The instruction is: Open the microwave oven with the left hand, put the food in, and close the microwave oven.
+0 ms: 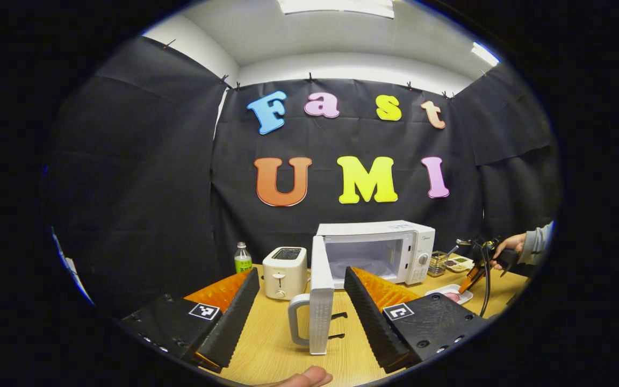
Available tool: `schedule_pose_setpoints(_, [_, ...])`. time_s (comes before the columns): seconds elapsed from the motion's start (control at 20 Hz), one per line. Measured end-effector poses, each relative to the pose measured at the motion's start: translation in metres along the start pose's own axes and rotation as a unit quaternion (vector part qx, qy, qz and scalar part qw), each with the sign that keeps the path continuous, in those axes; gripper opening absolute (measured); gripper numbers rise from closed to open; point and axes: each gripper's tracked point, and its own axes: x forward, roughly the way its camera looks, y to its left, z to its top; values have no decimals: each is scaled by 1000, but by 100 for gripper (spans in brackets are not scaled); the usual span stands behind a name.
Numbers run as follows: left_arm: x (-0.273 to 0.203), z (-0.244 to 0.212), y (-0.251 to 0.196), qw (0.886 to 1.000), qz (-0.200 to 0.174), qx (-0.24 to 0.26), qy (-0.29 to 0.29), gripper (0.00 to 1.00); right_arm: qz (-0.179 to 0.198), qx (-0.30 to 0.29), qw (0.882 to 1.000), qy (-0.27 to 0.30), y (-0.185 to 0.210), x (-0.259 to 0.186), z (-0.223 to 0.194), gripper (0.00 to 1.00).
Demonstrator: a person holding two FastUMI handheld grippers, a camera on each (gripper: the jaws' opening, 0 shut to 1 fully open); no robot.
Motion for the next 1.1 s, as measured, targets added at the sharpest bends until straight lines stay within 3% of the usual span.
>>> schedule_pose_setpoints(0.05, [2,-3,-1,1000,3,2,5,94,12,0,1000,8,0,0,2,13])
schedule_pose_setpoints(0.1, [3,-6,-1,1000,6,2,9,83,29,-6,999,22,0,6,2,9])
schedule_pose_setpoints(0.15, [4,-8,-1,1000,8,2,12,94,42,-2,999,28,-1,5,6,4])
schedule_pose_setpoints(0.25, [4,-9,-3,1000,6,2,13,94,70,15,997,33,0,1,6,0])
schedule_pose_setpoints(0.3, [5,-10,-5,1000,3,2,12,94,86,26,995,31,0,2,6,4])
schedule_pose_setpoints(0.6, [2,-14,-18,999,-33,1,17,94,177,102,979,1,9,3,-6,4])
schedule_pose_setpoints(0.7, [2,-16,-21,999,-38,1,17,94,199,126,972,-9,13,3,-12,0])
schedule_pose_setpoints(0.9, [3,-19,-23,999,-45,-10,20,94,239,161,957,-30,18,-3,-20,4])
schedule_pose_setpoints(0.95, [2,-18,-21,999,-47,-14,18,83,247,166,954,-37,24,-8,-21,4])
schedule_pose_setpoints(1.05, [1,-16,-22,998,-54,-29,13,83,257,166,951,-48,28,-14,-20,4])
schedule_pose_setpoints(1.1, [1,-16,-21,998,-58,-36,11,94,259,164,950,-53,32,-17,-20,4])
